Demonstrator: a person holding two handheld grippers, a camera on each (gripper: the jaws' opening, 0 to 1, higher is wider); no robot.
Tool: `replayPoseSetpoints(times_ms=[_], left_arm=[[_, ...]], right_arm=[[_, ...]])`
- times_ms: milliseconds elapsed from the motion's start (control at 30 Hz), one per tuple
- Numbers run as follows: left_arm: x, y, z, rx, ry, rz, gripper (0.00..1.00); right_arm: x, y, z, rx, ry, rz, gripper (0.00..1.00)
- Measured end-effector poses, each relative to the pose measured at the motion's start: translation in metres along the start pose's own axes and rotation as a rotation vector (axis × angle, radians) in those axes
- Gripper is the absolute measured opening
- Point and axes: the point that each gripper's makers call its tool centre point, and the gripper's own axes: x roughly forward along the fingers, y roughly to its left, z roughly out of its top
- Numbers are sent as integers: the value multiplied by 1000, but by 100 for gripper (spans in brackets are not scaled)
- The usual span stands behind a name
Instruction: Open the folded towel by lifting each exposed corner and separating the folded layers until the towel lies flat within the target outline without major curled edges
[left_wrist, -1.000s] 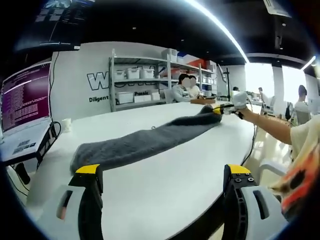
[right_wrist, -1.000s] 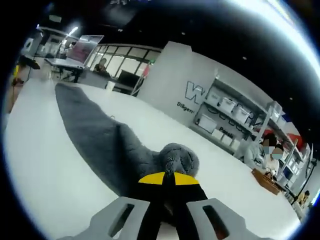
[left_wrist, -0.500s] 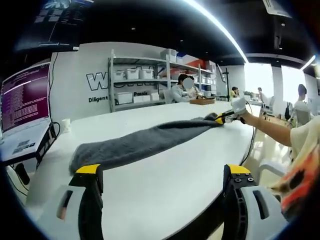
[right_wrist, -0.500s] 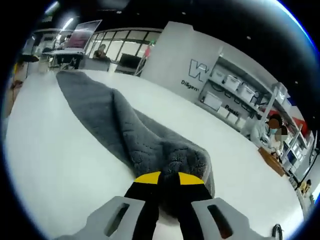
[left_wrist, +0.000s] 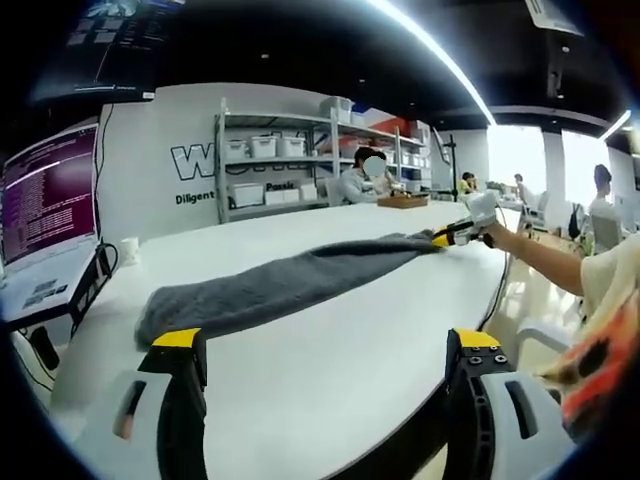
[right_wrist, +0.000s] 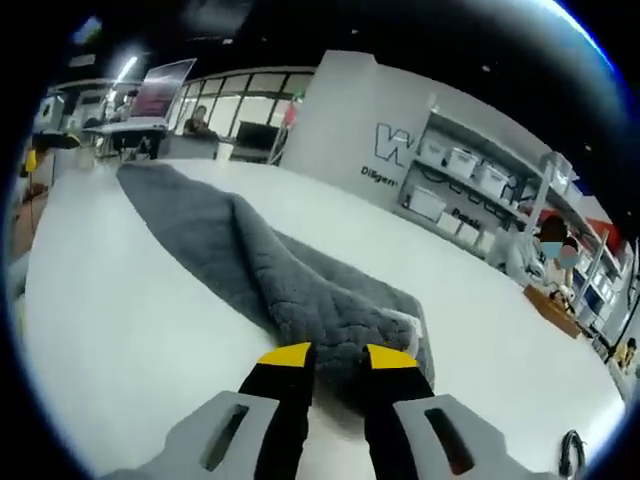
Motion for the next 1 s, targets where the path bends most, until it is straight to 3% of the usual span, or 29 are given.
replayPoseSetpoints(times_ms=[233, 400, 467, 633, 767, 867, 900, 933, 1000], left_arm=[[2, -4, -1, 13, 11, -9, 98], [4, -6, 1, 14, 8, -15, 98], [4, -7, 2, 14, 8, -15, 98], [5, -7, 0, 15, 16, -16, 98], [5, -7, 0, 15, 18, -15, 98], [5, -6, 0, 14, 16, -13, 98], [5, -6, 0, 14, 16, -13, 98], [4, -6, -1, 11, 15, -12, 98], [4, -6, -1, 10, 16, -12, 98]], right_arm=[[-9, -14, 3, 56, -14, -22, 31], [0, -17, -2, 187, 14, 49, 37], [6, -17, -2, 209, 17, 86, 33], [20, -29, -1, 271, 47, 88, 29], [28, -25, -3, 307, 74, 115, 24], [29, -19, -9, 299, 104, 123, 14], [29, -19, -9, 297, 105, 122, 4], [26, -20, -14, 227, 111, 83, 1], [22, -15, -11, 235, 89, 91, 1]])
